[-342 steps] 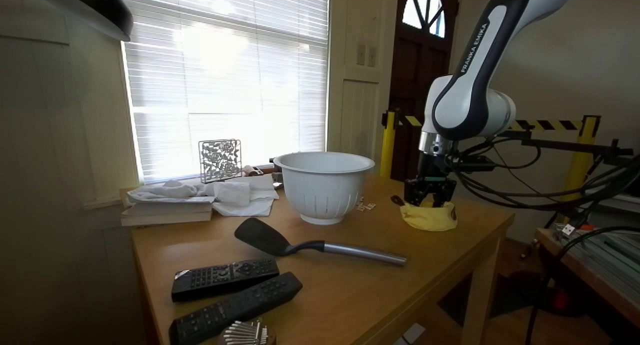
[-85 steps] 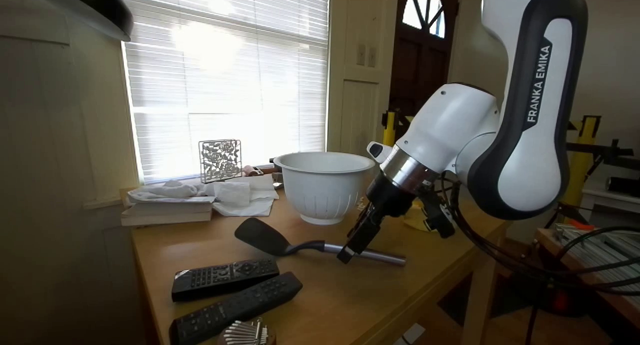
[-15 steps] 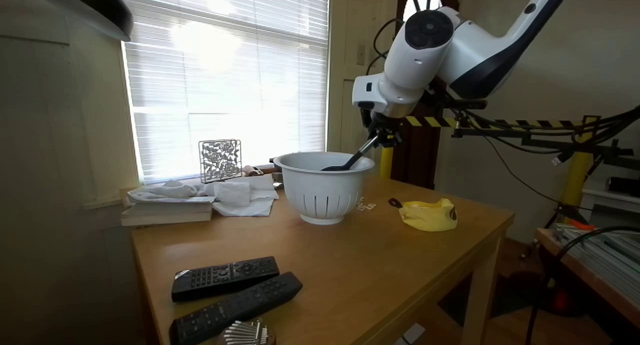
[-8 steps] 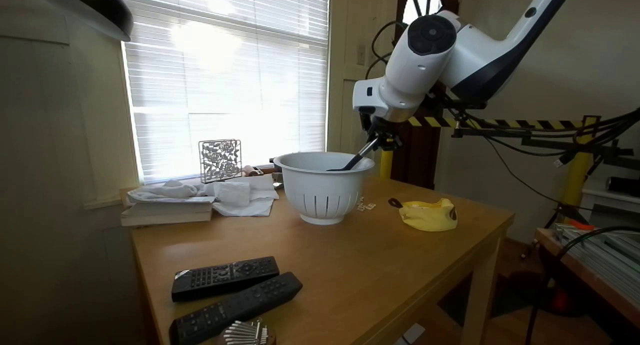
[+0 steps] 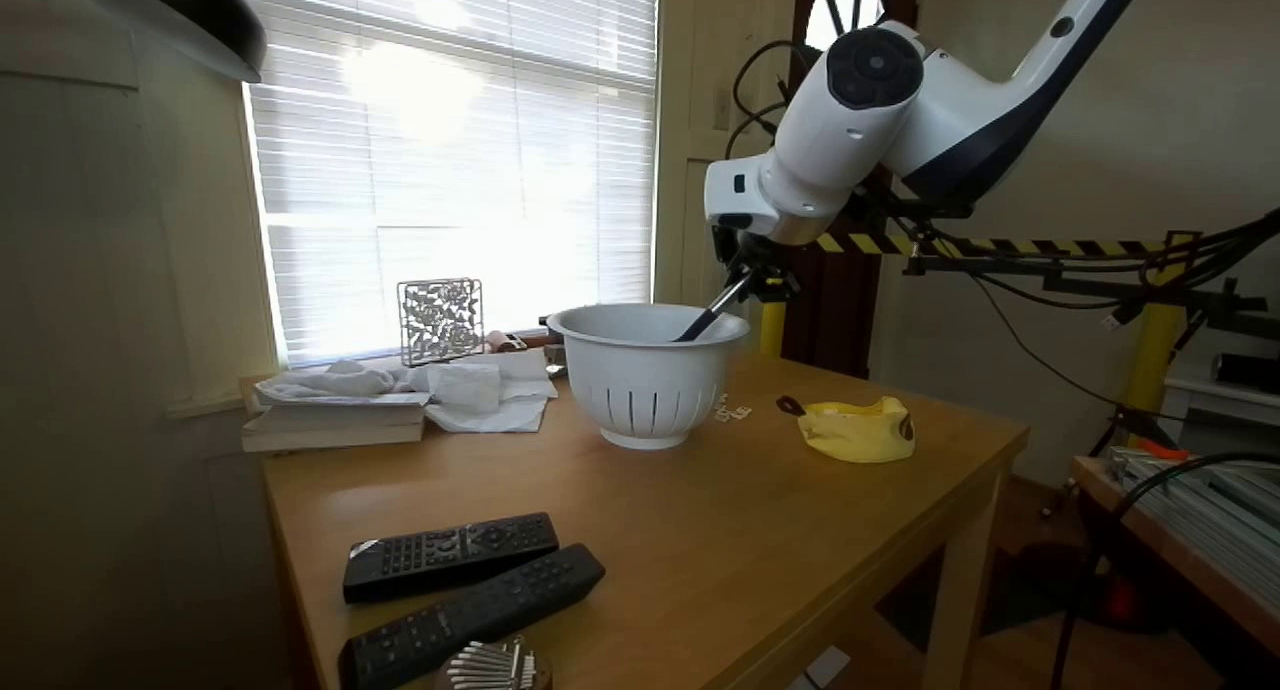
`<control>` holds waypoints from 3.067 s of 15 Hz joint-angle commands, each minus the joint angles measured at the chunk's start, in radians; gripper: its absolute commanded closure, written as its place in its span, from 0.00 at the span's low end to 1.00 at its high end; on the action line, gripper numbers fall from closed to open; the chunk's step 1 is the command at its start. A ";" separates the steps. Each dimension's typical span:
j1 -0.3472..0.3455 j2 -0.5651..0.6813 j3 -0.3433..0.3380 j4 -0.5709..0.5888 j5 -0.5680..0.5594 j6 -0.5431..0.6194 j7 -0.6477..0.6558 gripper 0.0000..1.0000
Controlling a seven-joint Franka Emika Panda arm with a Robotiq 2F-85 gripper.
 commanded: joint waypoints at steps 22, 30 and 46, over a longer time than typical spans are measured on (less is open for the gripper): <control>-0.030 0.015 0.007 -0.041 -0.359 0.008 0.156 0.94; -0.050 -0.026 -0.018 -0.031 -0.202 0.073 -0.097 0.94; -0.041 0.002 -0.014 -0.015 -0.602 -0.066 0.158 0.94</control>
